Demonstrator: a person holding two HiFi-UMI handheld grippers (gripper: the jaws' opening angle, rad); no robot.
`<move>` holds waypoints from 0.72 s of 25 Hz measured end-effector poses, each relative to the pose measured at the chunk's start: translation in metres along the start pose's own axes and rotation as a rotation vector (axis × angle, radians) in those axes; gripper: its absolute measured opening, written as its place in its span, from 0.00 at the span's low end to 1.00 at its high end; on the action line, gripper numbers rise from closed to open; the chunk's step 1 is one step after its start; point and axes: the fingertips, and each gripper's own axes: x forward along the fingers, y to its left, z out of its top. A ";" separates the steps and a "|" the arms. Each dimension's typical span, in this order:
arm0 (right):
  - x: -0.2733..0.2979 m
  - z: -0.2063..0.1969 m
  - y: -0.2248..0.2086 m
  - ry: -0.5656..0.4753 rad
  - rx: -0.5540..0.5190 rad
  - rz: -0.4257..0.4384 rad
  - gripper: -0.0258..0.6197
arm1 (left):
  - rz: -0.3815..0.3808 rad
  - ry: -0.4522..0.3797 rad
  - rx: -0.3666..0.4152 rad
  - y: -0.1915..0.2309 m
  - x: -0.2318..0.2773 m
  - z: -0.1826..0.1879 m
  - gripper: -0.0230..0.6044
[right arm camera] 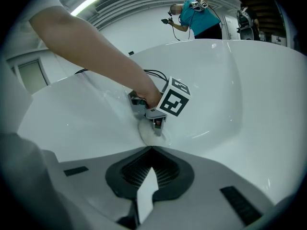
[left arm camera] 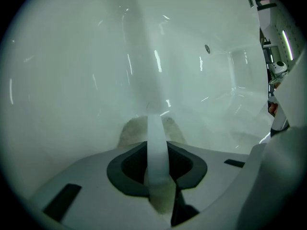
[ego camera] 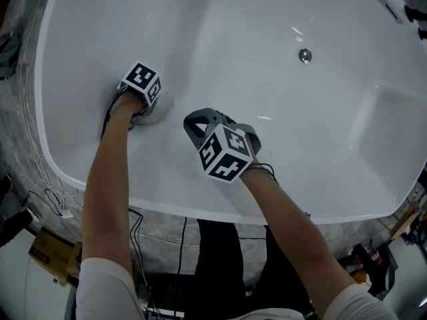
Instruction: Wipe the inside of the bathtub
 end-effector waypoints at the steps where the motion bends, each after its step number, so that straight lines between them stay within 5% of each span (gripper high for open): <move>1: 0.001 -0.003 -0.001 0.002 0.000 0.000 0.07 | 0.007 -0.006 0.003 0.000 0.003 0.004 0.19; 18: -0.012 -0.037 -0.022 0.001 0.015 -0.016 0.07 | 0.030 -0.046 0.008 -0.022 0.040 0.044 0.19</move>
